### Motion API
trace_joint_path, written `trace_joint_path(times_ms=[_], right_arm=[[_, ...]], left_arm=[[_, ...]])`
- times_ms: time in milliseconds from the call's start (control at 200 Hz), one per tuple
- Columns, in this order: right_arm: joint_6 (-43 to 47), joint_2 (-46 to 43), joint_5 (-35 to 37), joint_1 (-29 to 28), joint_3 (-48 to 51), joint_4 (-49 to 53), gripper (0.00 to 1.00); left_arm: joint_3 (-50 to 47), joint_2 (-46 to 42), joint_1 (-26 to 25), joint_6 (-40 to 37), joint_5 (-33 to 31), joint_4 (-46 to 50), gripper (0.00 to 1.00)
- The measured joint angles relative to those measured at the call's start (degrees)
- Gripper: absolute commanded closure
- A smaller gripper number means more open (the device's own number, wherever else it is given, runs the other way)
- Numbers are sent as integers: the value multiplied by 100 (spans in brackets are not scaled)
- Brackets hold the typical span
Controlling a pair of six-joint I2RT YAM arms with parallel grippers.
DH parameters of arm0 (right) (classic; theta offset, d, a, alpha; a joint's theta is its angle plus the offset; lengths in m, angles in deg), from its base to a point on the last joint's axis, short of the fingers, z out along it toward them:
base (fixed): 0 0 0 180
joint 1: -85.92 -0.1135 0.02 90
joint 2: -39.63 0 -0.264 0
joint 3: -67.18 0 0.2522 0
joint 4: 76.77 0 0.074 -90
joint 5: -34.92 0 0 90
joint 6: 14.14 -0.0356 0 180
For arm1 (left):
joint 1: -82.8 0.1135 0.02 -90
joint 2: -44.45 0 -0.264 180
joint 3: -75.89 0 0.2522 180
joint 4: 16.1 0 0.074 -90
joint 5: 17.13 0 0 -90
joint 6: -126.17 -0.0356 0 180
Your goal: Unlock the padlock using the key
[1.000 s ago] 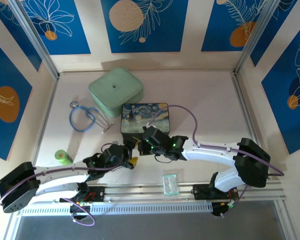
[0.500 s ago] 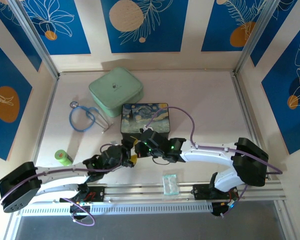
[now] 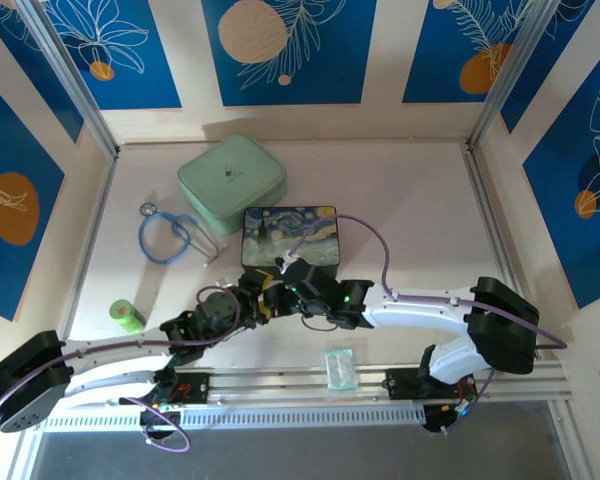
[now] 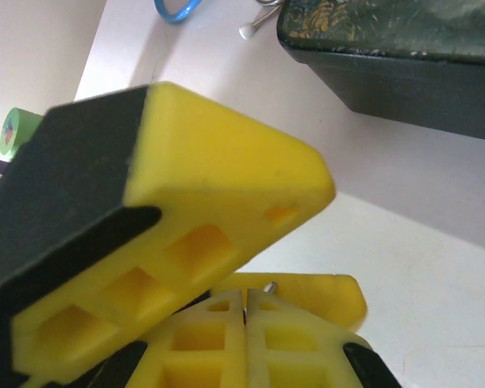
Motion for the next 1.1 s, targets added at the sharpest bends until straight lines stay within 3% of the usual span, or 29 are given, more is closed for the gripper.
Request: trace_joint_path(times_ms=[956,1101], right_arm=[[-2,-413,52,7,306,39,98],[22,-413,50,7,348,55,91]], left_arm=[[-42,-389,-2,-22,-11,990,94],[-39,-435,-2,-22,-11,1012,99]])
